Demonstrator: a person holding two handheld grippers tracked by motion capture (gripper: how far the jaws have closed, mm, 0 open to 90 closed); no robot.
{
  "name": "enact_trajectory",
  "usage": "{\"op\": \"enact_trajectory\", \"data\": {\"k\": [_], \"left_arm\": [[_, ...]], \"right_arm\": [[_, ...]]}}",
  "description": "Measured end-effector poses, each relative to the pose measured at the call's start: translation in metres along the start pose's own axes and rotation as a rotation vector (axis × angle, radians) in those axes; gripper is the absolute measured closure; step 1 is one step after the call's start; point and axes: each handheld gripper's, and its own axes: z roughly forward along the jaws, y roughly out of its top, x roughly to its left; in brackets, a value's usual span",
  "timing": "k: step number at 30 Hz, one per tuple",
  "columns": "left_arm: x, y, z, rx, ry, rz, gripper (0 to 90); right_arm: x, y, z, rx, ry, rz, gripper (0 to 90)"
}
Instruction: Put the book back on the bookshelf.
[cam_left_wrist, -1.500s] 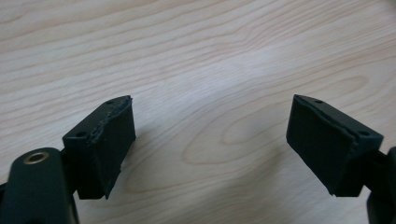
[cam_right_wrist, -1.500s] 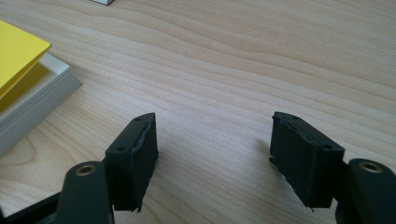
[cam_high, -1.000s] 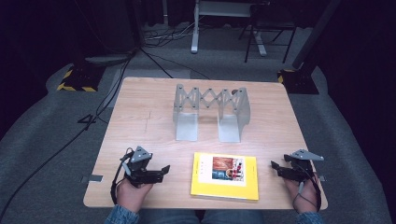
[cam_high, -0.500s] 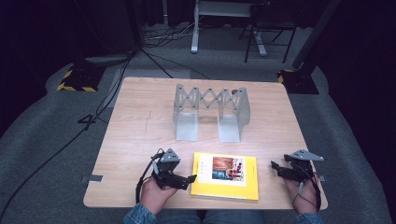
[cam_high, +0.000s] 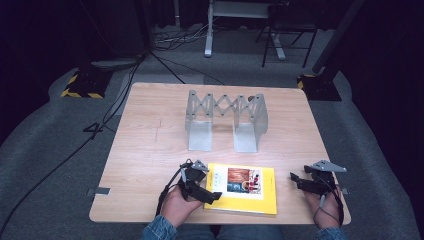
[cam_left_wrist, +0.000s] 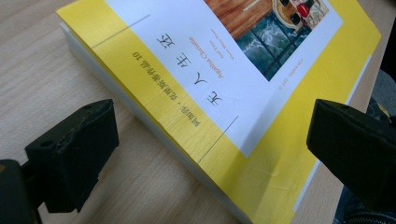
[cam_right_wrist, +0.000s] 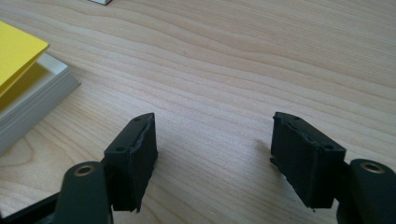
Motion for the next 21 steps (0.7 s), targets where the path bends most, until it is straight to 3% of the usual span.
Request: {"op": "enact_trajectory", "data": {"k": [7, 10, 12, 13, 14, 16, 19, 21], "left_arm": [[-0.003, 0.000, -0.001, -0.016, -0.044, 0.022, 5.6], [-0.005, -0.001, -0.007, -0.055, -0.072, 0.040, 6.9], [-0.009, -0.003, -0.015, -0.110, -0.083, 0.063, 9.7], [-0.009, -0.003, -0.015, -0.110, -0.083, 0.063, 10.1], [-0.010, -0.004, -0.019, -0.150, -0.102, 0.067, 11.6], [-0.010, -0.005, -0.020, -0.177, -0.120, 0.073, 15.0], [-0.010, -0.005, -0.018, -0.177, -0.142, 0.076, 19.1], [-0.011, -0.005, -0.013, -0.161, -0.122, 0.085, 19.0]], "right_arm": [[0.000, 0.000, 0.000, 0.000, -0.001, -0.001, 31.7], [0.000, 0.000, 0.000, 0.000, -0.002, -0.001, 31.6], [0.000, 0.000, 0.000, 0.000, -0.002, -0.001, 31.6], [0.000, 0.000, 0.000, 0.000, -0.002, -0.001, 31.6], [0.000, 0.000, 0.000, 0.000, -0.002, -0.001, 31.6], [0.000, 0.000, 0.000, 0.000, -0.002, -0.001, 31.6], [0.000, 0.000, 0.000, 0.000, -0.001, 0.000, 31.6], [0.000, 0.000, 0.000, 0.000, -0.001, 0.000, 31.6]]}}
